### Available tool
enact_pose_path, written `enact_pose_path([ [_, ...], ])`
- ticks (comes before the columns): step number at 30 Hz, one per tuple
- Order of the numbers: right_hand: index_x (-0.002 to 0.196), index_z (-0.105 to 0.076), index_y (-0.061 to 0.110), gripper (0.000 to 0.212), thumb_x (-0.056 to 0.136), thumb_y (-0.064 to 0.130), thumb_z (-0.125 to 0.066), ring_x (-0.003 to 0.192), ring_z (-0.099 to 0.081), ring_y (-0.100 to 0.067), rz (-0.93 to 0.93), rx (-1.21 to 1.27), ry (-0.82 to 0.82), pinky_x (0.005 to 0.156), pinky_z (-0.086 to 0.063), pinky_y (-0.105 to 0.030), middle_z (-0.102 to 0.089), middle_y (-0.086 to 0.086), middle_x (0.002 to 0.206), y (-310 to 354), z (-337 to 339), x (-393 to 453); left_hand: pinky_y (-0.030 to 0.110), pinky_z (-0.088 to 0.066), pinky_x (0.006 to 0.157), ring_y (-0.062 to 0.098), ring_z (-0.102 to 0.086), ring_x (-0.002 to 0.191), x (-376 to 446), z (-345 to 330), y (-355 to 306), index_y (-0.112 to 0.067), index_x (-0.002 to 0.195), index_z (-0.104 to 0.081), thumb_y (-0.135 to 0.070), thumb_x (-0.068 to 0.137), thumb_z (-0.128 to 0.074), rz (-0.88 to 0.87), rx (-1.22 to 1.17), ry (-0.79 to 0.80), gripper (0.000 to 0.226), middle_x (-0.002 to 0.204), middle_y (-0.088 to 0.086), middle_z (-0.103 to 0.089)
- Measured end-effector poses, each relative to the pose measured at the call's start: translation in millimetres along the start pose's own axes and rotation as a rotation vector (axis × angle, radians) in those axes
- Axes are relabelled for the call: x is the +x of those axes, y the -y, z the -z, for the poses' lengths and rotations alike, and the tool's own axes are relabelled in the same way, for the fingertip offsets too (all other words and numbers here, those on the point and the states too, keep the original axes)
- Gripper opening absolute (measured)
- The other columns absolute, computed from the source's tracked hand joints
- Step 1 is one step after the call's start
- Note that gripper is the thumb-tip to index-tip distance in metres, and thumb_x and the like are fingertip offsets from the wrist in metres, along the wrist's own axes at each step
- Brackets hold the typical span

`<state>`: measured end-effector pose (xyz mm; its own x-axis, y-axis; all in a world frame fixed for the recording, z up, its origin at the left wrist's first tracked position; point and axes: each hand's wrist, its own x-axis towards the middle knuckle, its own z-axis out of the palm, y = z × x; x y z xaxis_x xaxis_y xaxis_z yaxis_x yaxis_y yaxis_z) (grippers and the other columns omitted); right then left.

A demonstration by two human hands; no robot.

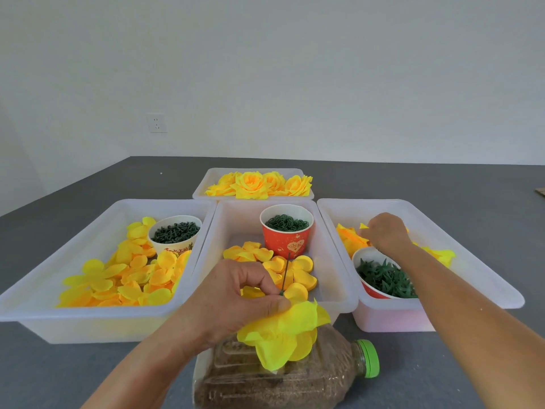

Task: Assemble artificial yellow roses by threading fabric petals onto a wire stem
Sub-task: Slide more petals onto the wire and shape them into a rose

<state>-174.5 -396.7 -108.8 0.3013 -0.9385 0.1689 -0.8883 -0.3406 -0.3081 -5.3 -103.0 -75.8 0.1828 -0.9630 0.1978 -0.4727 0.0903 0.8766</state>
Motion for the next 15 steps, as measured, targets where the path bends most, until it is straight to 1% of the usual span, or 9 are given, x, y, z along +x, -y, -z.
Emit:
enact_pose_path([
  [3, 0.047, -0.035, 0.008, 0.051, 0.085, 0.026, -0.065, 0.053, -0.036, -0.021, -0.047, 0.225, -0.041, 0.052, -0.027, -0.028, -0.033, -0.006, 0.051, -9, 4, -6, 0.020, -0.044, 0.069, 0.008, -0.057, 0.069, 0, 0, 0, -0.008, 0.063, -0.069, -0.009, 0.072, -0.078, -0.005, -0.007, -0.001, 0.012, 0.069, 0.001, -0.065],
  [6, 0.069, -0.059, 0.000, 0.033, 0.076, 0.027, -0.076, 0.068, -0.049, -0.023, -0.017, 0.543, 0.051, 0.065, -0.040, -0.030, -0.054, -0.008, 0.069, -8, 7, -13, 0.020, -0.044, 0.069, 0.008, -0.057, 0.070, 0, 0, 1, -0.009, 0.063, -0.069, -0.010, 0.071, -0.078, -0.008, -0.005, -0.001, 0.013, 0.070, 0.003, -0.066],
  [7, 0.076, -0.064, 0.000, 0.032, 0.076, 0.030, -0.076, 0.071, -0.051, -0.022, -0.029, 0.630, 0.030, 0.070, -0.044, -0.033, -0.058, -0.008, 0.075, -9, 8, -13, 0.020, -0.044, 0.069, 0.008, -0.057, 0.070, 0, 0, 1, -0.009, 0.063, -0.069, -0.010, 0.072, -0.078, -0.009, -0.005, 0.002, 0.013, 0.071, 0.004, -0.066],
  [9, 0.083, -0.067, -0.002, 0.031, 0.081, 0.029, -0.070, 0.076, -0.053, -0.022, -0.096, 0.720, -0.121, 0.077, -0.048, -0.040, -0.064, -0.017, 0.083, -14, 14, -10, 0.021, -0.044, 0.070, 0.009, -0.057, 0.070, 0, 0, 1, -0.008, 0.063, -0.070, -0.010, 0.072, -0.078, -0.010, -0.006, 0.007, 0.012, 0.072, 0.004, -0.067],
  [10, 0.085, -0.068, -0.003, 0.028, 0.084, 0.025, -0.066, 0.077, -0.054, -0.023, -0.122, 0.668, -0.187, 0.077, -0.048, -0.041, -0.066, -0.021, 0.087, -19, 18, -8, 0.022, -0.045, 0.070, 0.009, -0.058, 0.070, 0, 0, 1, -0.008, 0.064, -0.070, -0.010, 0.072, -0.078, -0.011, -0.005, 0.008, 0.012, 0.072, 0.005, -0.067],
  [11, 0.087, -0.069, -0.002, 0.024, 0.087, 0.021, -0.061, 0.077, -0.054, -0.022, -0.167, 0.544, -0.213, 0.073, -0.047, -0.037, -0.067, -0.020, 0.090, -27, 22, -5, 0.023, -0.045, 0.070, 0.010, -0.058, 0.071, 0, 0, 1, -0.009, 0.064, -0.070, -0.010, 0.072, -0.078, -0.010, -0.003, 0.007, 0.012, 0.073, 0.005, -0.068],
  [13, 0.091, -0.068, 0.006, 0.022, 0.091, 0.020, -0.052, 0.078, -0.055, -0.021, -0.299, 0.316, -0.144, 0.065, -0.043, -0.027, -0.064, -0.009, 0.086, -38, 30, -6, 0.025, -0.046, 0.070, 0.011, -0.058, 0.071, 0, 0, 2, -0.009, 0.064, -0.070, -0.011, 0.072, -0.078, -0.011, -0.004, 0.006, 0.012, 0.073, 0.005, -0.068],
  [14, 0.086, -0.067, 0.007, 0.023, 0.091, 0.024, -0.051, 0.074, -0.053, -0.019, -0.359, 0.243, -0.077, 0.061, -0.041, -0.025, -0.058, -0.004, 0.077, -42, 30, -8, 0.024, -0.046, 0.070, 0.011, -0.058, 0.071, 0, 0, 2, -0.009, 0.064, -0.070, -0.011, 0.072, -0.078, -0.014, -0.009, 0.007, 0.011, 0.072, 0.005, -0.068],
  [15, 0.074, -0.062, 0.008, 0.025, 0.088, 0.027, -0.055, 0.066, -0.048, -0.017, -0.395, 0.231, -0.001, 0.057, -0.038, -0.024, -0.050, -0.002, 0.068, -47, 27, -9, 0.023, -0.046, 0.069, 0.011, -0.058, 0.071, 0, 0, 2, -0.009, 0.064, -0.070, -0.011, 0.072, -0.078, -0.018, -0.012, 0.008, 0.011, 0.072, 0.005, -0.068],
])
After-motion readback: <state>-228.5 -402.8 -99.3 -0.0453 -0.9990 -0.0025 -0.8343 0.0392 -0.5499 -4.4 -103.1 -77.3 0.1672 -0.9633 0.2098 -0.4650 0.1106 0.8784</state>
